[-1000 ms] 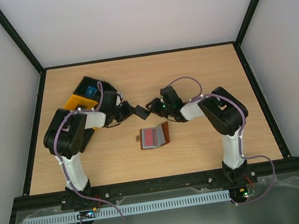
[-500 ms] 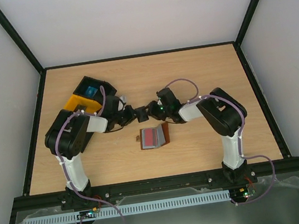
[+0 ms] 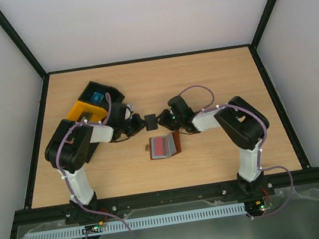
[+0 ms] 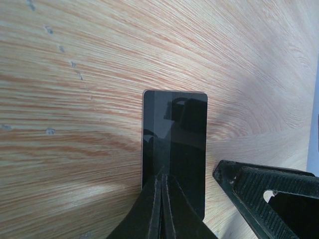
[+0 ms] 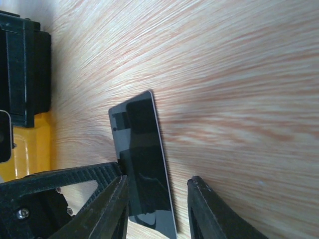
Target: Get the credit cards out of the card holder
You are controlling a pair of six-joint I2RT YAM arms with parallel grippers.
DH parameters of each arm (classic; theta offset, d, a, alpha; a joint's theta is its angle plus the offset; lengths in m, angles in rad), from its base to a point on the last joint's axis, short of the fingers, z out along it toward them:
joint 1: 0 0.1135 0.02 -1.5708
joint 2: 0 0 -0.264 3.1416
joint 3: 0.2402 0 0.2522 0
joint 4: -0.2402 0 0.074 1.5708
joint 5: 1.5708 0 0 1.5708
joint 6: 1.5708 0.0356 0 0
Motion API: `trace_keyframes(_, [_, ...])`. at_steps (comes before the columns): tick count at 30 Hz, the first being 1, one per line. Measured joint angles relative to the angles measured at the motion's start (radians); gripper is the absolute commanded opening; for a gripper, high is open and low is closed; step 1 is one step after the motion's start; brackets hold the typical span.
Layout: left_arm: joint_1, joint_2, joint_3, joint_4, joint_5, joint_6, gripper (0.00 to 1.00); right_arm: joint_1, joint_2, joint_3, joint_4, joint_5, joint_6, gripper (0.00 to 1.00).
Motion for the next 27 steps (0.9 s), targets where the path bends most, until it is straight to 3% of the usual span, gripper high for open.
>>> trace_keyframes(13, [-0.032,0.025,-0.038,0.112,0.063,-0.046,0.03,0.064,-0.024,-0.009,-0.033,0.09,0.046,0.36])
trace_keyframes(22, [-0.034,0.044,-0.066,0.194,0.105,-0.091,0.03,0.071,-0.012,-0.1,0.173,0.061,0.195,0.36])
trace_keyframes(27, [-0.01,0.035,-0.038,0.124,0.107,-0.062,0.15,0.071,-0.014,-0.101,0.171,0.074,0.199,0.37])
